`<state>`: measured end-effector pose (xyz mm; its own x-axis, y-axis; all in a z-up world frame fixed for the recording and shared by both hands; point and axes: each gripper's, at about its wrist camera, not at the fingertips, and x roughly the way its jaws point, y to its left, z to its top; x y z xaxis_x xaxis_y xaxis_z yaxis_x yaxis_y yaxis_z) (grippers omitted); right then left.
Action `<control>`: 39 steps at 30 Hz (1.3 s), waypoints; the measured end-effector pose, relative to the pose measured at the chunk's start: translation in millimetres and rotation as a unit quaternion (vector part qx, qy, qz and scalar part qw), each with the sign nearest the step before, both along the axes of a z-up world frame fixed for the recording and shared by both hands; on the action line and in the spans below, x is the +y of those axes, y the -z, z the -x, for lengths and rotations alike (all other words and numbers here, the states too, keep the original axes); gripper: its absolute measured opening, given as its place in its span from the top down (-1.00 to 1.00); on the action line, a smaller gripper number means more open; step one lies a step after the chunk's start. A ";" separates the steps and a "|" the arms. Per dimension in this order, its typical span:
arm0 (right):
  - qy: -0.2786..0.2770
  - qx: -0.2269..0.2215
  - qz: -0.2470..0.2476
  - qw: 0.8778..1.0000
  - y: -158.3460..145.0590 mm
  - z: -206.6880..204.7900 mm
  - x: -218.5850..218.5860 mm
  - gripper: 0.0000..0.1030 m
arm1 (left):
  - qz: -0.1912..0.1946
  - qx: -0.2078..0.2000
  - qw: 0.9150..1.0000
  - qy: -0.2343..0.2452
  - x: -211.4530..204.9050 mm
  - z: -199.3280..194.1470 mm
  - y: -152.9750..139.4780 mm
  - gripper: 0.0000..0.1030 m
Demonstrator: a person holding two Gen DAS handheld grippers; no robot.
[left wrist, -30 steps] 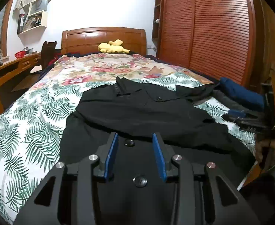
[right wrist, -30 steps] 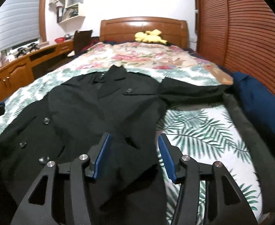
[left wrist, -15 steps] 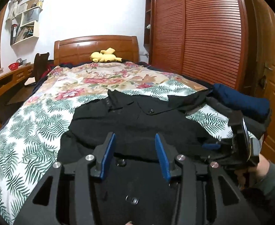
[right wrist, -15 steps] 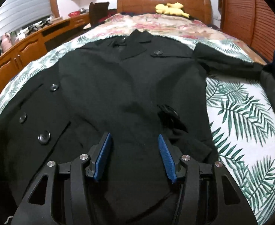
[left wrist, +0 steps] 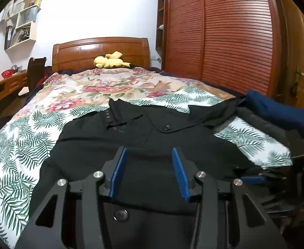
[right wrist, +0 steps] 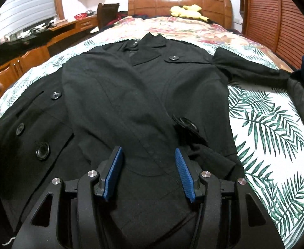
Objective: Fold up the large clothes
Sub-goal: 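Move the right gripper to the other sleeve and grasp its cuff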
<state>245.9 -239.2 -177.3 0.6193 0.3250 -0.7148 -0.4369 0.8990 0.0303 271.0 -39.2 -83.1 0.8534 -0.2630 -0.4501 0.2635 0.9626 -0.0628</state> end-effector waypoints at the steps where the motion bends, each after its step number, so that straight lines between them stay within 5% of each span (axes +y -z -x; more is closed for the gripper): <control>1: 0.000 0.001 -0.002 1.000 -0.4 0.1 -0.6 -0.04 | 0.001 0.002 1.000 -0.001 0.2 -4.0 4.6 0.15; 12: 0.001 -0.002 -0.008 1.000 -10.5 3.6 -3.7 -0.04 | 0.013 0.009 1.000 -0.005 3.2 -13.1 32.8 0.15; 21: 0.041 -0.072 -0.036 0.996 -77.3 9.7 -35.8 -0.16 | 0.019 0.003 1.000 -0.005 5.1 -11.5 34.9 0.15; 30: 0.077 -0.098 0.025 0.992 -111.6 -40.7 -68.4 -0.28 | 0.011 -0.008 1.000 -0.005 1.4 -9.3 33.9 0.15; 39: 0.107 -0.074 0.046 0.990 -93.3 -109.4 -88.7 -0.28 | 0.000 -0.013 1.000 -0.004 -1.3 -6.7 34.6 0.15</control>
